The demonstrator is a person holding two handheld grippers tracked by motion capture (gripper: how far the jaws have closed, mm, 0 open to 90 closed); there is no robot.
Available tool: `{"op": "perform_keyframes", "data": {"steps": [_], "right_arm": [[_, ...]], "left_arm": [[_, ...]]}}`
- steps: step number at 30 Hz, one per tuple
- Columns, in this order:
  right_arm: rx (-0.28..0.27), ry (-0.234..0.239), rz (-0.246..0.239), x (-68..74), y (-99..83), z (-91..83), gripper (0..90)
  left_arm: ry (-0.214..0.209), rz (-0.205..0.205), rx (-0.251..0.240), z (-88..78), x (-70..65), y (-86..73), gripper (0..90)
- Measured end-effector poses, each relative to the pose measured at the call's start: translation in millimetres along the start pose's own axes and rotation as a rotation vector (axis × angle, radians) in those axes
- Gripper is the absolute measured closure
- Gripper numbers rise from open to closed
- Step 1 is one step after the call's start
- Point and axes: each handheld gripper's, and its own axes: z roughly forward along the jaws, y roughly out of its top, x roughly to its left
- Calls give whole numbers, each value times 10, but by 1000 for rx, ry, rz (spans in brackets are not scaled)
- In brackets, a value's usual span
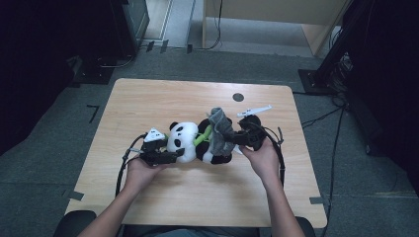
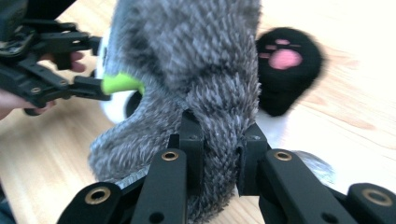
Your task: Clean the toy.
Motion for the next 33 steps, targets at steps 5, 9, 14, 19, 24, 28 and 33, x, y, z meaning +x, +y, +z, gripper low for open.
{"op": "perform_keyframes", "data": {"steps": [5, 9, 14, 19, 24, 28, 33], "right_arm": [[-57, 11, 56, -124, -24, -194, 780], [-116, 30, 37, -19, 11, -367, 779], [-119, 86, -33, 310, 57, -336, 777], [-58, 147, -80, 608, 25, -3, 773], [7, 175, -120, 834, -57, 401, 775], [39, 141, -160, 953, -164, 683, 774], [53, 126, -161, 942, -302, 926, 761]], "left_arm": [[-4, -9, -2, -5, 2, 6, 312], [-8, -19, -1, -7, 4, 12, 325], [-5, -13, 13, -16, -4, 40, 330], [-9, -18, 25, -21, -1, 72, 348], [-8, -18, 33, -24, 1, 87, 356], [-8, -23, 35, -25, 2, 95, 361], [-2, -21, 35, -21, -2, 95, 368]]}}
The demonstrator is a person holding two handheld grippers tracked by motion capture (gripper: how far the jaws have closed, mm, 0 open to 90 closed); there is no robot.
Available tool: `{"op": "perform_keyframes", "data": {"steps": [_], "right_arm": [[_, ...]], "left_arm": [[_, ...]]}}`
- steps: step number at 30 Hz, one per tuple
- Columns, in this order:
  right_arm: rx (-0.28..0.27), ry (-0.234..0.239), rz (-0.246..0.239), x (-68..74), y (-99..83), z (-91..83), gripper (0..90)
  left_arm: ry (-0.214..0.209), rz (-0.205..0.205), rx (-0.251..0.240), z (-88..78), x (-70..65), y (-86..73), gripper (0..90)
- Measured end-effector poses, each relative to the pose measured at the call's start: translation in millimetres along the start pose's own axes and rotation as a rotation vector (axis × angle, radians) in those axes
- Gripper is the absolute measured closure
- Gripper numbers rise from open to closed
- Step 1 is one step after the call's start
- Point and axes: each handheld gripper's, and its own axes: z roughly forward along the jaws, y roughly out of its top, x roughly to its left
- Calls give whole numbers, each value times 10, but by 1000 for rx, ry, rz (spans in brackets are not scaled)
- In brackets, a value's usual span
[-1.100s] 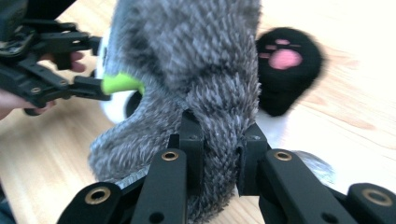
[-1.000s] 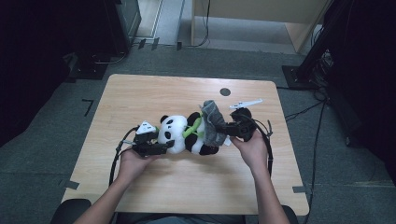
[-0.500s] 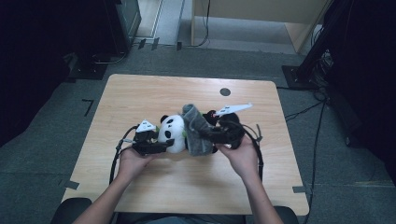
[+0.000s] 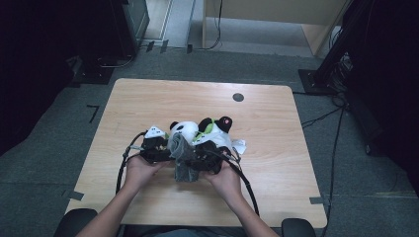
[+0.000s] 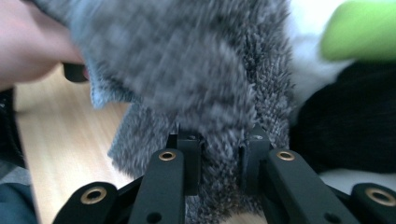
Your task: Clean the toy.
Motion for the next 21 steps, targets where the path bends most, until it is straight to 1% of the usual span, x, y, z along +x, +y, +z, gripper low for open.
{"op": "perform_keyframes", "data": {"steps": [2, 3, 4, 7, 9, 14, 17, 21], "right_arm": [[21, -59, -53, 15, -39, 65, 762], [29, -79, -74, 12, -47, 78, 764], [38, -89, -79, 2, -52, 79, 765], [57, -97, -68, -68, -78, 37, 765], [64, -95, -44, -116, -107, -36, 767], [66, -117, -45, -147, -166, -168, 770], [78, -140, -71, -130, -220, -235, 770], [69, -168, -115, -97, -270, -332, 770]], "left_arm": [[5, 11, 1, 5, -5, -3, 369], [7, 17, 0, 7, -6, -5, 369], [10, 21, 0, 10, -5, -6, 369], [17, 34, 5, 17, -14, -2, 371], [23, 47, 8, 21, -31, -5, 372], [20, 52, 6, 29, -36, -8, 373], [18, 54, 4, 30, -37, -13, 372], [17, 59, 5, 27, -34, -18, 372]]}}
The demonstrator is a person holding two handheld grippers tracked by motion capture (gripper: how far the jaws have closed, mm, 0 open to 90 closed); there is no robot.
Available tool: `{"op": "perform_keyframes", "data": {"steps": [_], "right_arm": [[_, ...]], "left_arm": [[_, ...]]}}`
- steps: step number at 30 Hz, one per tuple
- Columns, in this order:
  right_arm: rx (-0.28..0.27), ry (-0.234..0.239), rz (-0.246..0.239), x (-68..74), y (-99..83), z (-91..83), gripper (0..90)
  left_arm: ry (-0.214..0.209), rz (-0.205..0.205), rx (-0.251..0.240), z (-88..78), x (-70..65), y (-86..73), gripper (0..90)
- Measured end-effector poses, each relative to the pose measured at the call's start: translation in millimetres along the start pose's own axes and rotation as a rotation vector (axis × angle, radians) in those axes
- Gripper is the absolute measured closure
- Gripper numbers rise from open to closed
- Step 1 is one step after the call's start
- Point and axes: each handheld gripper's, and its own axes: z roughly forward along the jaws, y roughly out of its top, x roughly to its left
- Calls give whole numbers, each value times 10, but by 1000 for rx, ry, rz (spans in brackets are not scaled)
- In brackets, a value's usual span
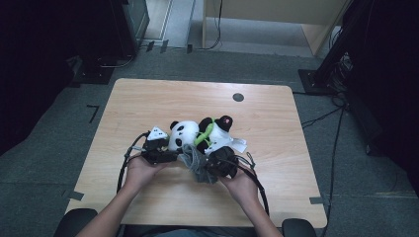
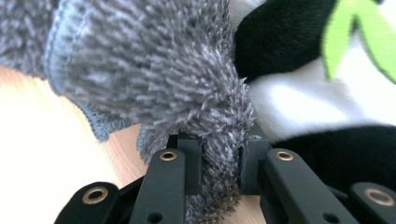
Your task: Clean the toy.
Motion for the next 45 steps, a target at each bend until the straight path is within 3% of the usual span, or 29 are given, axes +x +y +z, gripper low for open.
{"op": "perform_keyframes", "data": {"steps": [4, 7, 16, 22, 30, 39, 42, 45], "right_arm": [[-17, -33, 21, -70, -85, -138, 771], [-29, -12, 79, -199, -175, -241, 772], [-37, -6, 185, -476, -378, -438, 757], [-47, -17, 211, -575, -435, -515, 763], [-71, -70, 231, -686, -467, -707, 764], [-150, -146, 327, -917, -609, -994, 770], [-189, -120, 367, -951, -616, -1091, 773], [-227, -77, 357, -891, -539, -1160, 774]], "left_arm": [[-4, -6, -1, 2, 5, 1, 372], [-11, -23, -1, 5, 17, 4, 372], [-15, -34, -1, 11, 22, 6, 373], [-16, -30, -3, 15, 25, 4, 375], [-22, -32, -5, 14, 34, -3, 374], [-21, -23, -12, 20, 39, -19, 364], [-22, -30, -12, 21, 39, -16, 361], [-21, -33, -11, 20, 36, -14, 358]]}}
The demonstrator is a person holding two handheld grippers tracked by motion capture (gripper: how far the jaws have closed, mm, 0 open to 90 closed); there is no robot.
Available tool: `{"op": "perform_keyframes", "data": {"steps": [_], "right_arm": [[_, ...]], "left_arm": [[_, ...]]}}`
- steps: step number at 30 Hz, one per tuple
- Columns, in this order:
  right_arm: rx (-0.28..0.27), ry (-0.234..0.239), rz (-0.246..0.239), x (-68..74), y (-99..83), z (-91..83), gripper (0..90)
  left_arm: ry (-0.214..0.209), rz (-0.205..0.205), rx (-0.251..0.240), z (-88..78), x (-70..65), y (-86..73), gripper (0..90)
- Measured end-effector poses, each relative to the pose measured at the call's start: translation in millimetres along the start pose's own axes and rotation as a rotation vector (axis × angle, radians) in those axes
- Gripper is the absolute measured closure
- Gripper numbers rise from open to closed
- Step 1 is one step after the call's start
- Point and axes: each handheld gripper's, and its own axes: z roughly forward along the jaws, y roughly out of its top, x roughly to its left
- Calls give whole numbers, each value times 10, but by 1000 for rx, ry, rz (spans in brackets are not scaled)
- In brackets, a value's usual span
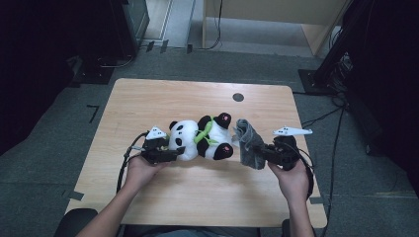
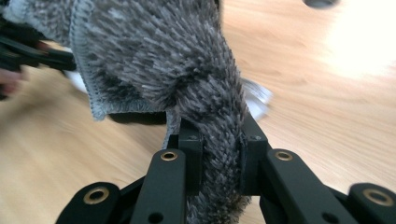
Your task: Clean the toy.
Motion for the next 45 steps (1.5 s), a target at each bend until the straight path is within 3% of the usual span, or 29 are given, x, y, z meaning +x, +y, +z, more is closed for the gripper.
{"op": "perform_keyframes", "data": {"steps": [5, 8, 13, 18, 21, 25, 28, 31, 37, 41, 45], "right_arm": [[-23, 78, -43, 256, 157, 16, 772], [-12, 100, -101, 448, 248, 111, 771], [46, 147, -145, 744, 378, 428, 768], [85, 200, -218, 1053, 413, 723, 770], [104, 213, -236, 1165, 420, 910, 771], [136, 253, -219, 1230, 380, 1165, 774], [157, 229, -240, 1249, 309, 1325, 775], [182, 231, -216, 1204, 212, 1474, 776], [175, 215, -264, 1098, 98, 1518, 784], [210, 201, -262, 1030, 43, 1494, 785], [261, 174, -289, 987, -13, 1460, 784]], "left_arm": [[0, -4, -3, 0, -6, 0, 353], [-2, -6, -4, 1, -3, 0, 353], [-2, -8, -4, -3, -2, 4, 352], [-2, -11, -3, -6, -9, 8, 351], [-1, -12, 0, -9, -11, 11, 351], [-1, -12, -1, -9, -9, 10, 351], [0, -11, 1, -10, -11, 11, 351], [4, -5, 1, -9, -17, 8, 351], [5, 1, 1, -3, -14, 8, 353], [4, 6, 1, 1, -15, 6, 354], [4, 8, 2, -1, -14, 5, 356]]}}
